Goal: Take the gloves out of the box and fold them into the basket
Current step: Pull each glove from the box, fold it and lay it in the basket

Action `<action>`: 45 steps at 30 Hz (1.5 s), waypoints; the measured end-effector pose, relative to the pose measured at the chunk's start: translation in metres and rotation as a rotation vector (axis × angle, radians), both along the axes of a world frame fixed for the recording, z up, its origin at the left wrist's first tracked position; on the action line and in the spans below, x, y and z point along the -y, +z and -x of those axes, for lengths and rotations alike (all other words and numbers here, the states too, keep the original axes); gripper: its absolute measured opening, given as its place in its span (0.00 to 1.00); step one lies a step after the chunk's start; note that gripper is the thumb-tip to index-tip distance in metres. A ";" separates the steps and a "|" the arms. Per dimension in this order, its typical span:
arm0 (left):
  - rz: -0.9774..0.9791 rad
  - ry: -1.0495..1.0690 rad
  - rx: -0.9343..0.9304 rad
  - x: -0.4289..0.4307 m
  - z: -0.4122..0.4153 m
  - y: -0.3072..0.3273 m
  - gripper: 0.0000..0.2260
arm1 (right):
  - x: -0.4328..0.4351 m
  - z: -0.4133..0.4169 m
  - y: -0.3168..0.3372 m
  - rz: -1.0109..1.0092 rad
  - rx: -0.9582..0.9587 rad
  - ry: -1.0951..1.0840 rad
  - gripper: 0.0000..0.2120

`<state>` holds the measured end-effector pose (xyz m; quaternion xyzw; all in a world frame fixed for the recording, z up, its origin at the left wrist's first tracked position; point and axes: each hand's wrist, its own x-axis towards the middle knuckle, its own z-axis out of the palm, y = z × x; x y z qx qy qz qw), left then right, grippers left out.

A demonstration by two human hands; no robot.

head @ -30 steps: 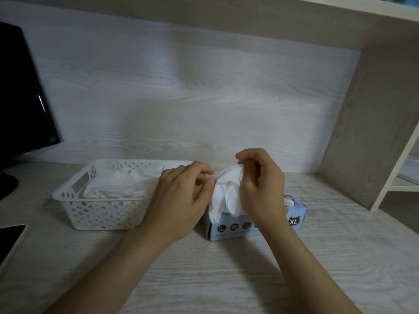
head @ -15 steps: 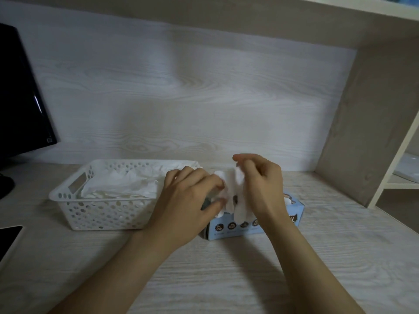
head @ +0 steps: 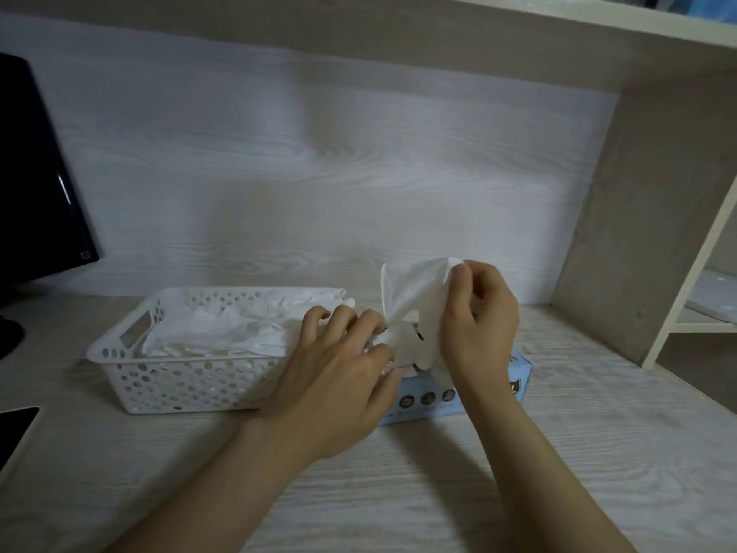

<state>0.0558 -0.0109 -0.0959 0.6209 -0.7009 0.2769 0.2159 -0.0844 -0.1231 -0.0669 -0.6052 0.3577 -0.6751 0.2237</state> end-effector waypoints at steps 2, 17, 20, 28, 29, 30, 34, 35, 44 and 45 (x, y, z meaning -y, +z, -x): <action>0.002 0.008 0.021 0.001 0.001 -0.001 0.18 | -0.005 0.001 0.004 0.059 0.076 0.003 0.09; 0.418 -0.214 -0.553 -0.006 -0.005 0.019 0.07 | -0.023 0.002 0.011 0.034 0.122 0.513 0.10; 0.364 -0.252 -0.640 -0.006 -0.009 0.021 0.09 | -0.024 -0.001 0.012 -0.067 0.072 0.768 0.11; 0.183 -0.436 -0.816 -0.013 -0.004 0.025 0.10 | -0.027 -0.001 0.013 -0.278 0.108 1.022 0.12; 0.191 -0.429 -0.849 -0.012 -0.006 0.026 0.07 | -0.027 0.000 0.014 -0.295 0.117 1.027 0.13; 0.190 -0.429 -0.883 -0.012 -0.008 0.026 0.05 | -0.027 0.000 0.014 -0.310 0.126 1.026 0.14; 0.173 -0.440 -0.934 -0.011 -0.011 0.027 0.07 | -0.027 0.002 0.016 -0.354 0.144 0.995 0.15; 0.181 -0.443 -0.952 -0.011 -0.011 0.027 0.07 | -0.027 0.001 0.017 -0.362 0.140 0.991 0.13; 0.240 -0.410 -1.127 -0.007 -0.017 0.035 0.10 | -0.033 -0.004 0.012 -0.382 0.041 0.993 0.10; 0.229 -0.415 -1.144 -0.008 -0.016 0.035 0.09 | -0.031 -0.004 0.011 -0.386 0.040 0.995 0.12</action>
